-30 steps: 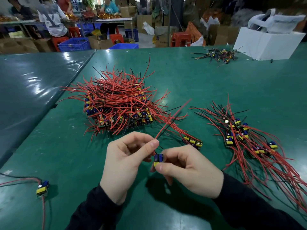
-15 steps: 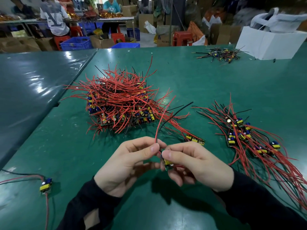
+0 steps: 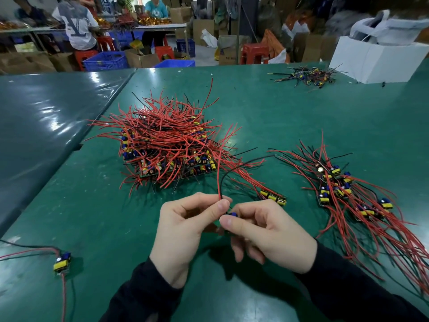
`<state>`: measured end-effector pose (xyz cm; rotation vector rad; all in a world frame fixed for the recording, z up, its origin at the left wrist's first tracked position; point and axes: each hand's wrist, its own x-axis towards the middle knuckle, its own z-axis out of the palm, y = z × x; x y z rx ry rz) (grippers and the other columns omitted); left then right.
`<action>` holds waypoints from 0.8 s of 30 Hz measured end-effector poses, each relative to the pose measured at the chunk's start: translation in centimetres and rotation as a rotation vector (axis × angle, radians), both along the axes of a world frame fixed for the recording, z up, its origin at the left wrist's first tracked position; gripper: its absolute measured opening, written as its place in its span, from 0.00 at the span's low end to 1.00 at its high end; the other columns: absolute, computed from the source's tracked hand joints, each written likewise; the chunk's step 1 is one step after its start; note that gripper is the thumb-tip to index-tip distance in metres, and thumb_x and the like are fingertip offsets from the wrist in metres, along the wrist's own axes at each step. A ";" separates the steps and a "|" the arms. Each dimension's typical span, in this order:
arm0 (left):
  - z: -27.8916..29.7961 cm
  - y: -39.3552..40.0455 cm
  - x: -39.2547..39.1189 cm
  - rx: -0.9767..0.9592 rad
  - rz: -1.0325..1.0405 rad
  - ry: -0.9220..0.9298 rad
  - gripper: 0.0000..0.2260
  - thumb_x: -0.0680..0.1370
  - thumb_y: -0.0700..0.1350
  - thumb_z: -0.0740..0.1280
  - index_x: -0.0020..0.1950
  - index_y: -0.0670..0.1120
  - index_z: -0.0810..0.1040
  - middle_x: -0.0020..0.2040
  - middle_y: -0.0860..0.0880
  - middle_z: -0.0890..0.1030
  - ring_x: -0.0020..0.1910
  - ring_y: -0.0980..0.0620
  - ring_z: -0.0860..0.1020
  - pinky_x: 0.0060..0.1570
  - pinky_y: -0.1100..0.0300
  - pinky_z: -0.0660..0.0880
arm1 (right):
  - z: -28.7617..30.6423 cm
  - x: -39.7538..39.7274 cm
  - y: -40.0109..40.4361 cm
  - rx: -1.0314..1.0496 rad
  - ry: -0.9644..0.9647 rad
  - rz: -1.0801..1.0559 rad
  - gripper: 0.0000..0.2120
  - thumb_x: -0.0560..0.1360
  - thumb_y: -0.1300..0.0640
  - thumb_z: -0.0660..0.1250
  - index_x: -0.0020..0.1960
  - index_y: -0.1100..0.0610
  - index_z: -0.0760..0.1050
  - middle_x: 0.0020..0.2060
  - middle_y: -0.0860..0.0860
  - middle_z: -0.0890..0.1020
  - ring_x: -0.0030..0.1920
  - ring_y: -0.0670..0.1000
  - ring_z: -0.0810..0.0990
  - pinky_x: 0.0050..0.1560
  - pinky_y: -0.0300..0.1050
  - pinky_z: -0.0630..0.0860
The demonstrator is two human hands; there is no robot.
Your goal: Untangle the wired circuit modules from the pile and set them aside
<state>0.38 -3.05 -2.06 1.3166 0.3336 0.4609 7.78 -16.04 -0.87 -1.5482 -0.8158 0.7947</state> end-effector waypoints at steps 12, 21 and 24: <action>0.2 1.3 -0.3 -0.189 -0.318 0.166 0.14 0.57 0.46 0.79 0.40 0.43 0.84 0.40 0.44 0.82 0.39 0.47 0.77 0.43 0.53 0.69 | 0.4 0.2 -0.1 0.051 0.084 -0.043 0.05 0.69 0.60 0.65 0.34 0.57 0.75 0.26 0.54 0.80 0.22 0.49 0.74 0.21 0.35 0.64; 0.6 1.7 -0.5 -0.384 -0.385 0.051 0.20 0.51 0.47 0.84 0.39 0.44 0.85 0.35 0.44 0.81 0.27 0.50 0.77 0.26 0.58 0.75 | 0.6 0.0 -0.4 0.093 0.207 0.150 0.10 0.74 0.58 0.62 0.37 0.55 0.80 0.34 0.52 0.83 0.33 0.49 0.81 0.26 0.35 0.71; 0.8 1.3 -0.4 -0.277 -0.243 0.022 0.11 0.55 0.42 0.79 0.35 0.44 0.85 0.32 0.45 0.82 0.28 0.53 0.78 0.29 0.63 0.75 | 0.5 0.0 -0.3 0.116 0.212 0.105 0.11 0.74 0.58 0.62 0.37 0.55 0.81 0.35 0.53 0.83 0.35 0.50 0.82 0.27 0.35 0.72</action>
